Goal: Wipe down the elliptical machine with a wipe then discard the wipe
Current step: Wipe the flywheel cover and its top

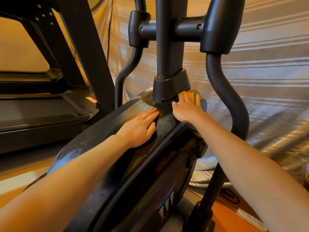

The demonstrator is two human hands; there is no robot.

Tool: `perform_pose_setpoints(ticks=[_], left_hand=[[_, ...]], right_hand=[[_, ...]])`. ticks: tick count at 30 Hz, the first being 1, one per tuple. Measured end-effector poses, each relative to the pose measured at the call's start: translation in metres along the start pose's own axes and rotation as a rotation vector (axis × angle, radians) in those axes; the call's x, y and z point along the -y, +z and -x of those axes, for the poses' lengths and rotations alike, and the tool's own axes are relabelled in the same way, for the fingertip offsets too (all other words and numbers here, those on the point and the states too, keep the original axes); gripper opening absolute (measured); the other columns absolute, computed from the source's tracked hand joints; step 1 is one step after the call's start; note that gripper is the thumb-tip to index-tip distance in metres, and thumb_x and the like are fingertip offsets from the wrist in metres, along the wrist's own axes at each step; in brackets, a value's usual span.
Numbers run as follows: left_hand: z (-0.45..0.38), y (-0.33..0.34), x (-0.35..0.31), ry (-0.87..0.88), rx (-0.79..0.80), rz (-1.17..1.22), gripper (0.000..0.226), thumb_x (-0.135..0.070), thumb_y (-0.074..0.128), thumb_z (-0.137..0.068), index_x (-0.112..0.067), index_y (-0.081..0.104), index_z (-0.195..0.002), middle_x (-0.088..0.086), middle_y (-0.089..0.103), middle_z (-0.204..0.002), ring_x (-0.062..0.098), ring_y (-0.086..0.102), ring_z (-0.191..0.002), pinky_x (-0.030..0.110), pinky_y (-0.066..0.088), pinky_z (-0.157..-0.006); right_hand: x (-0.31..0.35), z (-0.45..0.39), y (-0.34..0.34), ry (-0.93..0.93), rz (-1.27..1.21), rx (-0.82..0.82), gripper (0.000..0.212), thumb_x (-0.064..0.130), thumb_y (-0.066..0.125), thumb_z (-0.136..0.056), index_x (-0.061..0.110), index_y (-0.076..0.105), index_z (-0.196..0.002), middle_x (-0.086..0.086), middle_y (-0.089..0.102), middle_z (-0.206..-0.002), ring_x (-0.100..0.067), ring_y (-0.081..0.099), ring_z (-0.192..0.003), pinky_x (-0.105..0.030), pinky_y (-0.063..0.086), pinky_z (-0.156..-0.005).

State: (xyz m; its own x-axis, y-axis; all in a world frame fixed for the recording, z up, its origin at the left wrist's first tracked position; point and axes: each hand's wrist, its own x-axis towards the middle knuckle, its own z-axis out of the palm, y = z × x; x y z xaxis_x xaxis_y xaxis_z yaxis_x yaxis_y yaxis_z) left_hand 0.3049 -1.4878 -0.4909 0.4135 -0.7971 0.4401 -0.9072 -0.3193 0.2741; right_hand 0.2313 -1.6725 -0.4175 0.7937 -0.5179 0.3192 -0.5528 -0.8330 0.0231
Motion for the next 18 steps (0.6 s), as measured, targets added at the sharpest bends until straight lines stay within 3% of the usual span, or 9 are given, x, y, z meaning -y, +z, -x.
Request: perform_pose_setpoints(ticks=[5,10,18], left_hand=[[0.0,0.001,0.0,0.002,-0.01,-0.001,0.053,-0.036,0.027,-0.107,-0.026,0.015,-0.158,-0.008,0.01,-0.165,0.009,0.007,-0.151,0.025,0.007,-0.121],[0.0,0.001,0.001,0.003,-0.005,0.001,0.053,-0.036,0.027,-0.107,-0.027,0.015,-0.158,-0.008,0.009,-0.165,0.009,0.007,-0.151,0.024,0.007,-0.12],[0.001,0.0,-0.001,-0.009,-0.005,0.003,0.053,-0.036,0.027,-0.108,-0.027,0.015,-0.158,-0.009,0.009,-0.165,0.009,0.007,-0.151,0.022,0.006,-0.118]], right_hand=[[0.0,0.019,0.007,-0.104,0.013,-0.011,0.055,0.037,0.017,-0.105,0.018,0.005,-0.156,0.001,-0.002,-0.164,-0.022,-0.005,-0.151,-0.05,-0.016,-0.115],[-0.012,0.01,0.001,-0.1,-0.126,-0.064,0.044,0.034,0.017,-0.105,0.028,0.023,-0.148,0.004,0.01,-0.163,-0.019,0.001,-0.15,-0.05,-0.017,-0.115],[-0.01,0.018,0.012,-0.127,-0.027,-0.103,0.052,0.039,0.016,-0.106,0.023,0.012,-0.156,0.003,0.0,-0.164,-0.018,-0.008,-0.151,-0.044,-0.013,-0.117]])
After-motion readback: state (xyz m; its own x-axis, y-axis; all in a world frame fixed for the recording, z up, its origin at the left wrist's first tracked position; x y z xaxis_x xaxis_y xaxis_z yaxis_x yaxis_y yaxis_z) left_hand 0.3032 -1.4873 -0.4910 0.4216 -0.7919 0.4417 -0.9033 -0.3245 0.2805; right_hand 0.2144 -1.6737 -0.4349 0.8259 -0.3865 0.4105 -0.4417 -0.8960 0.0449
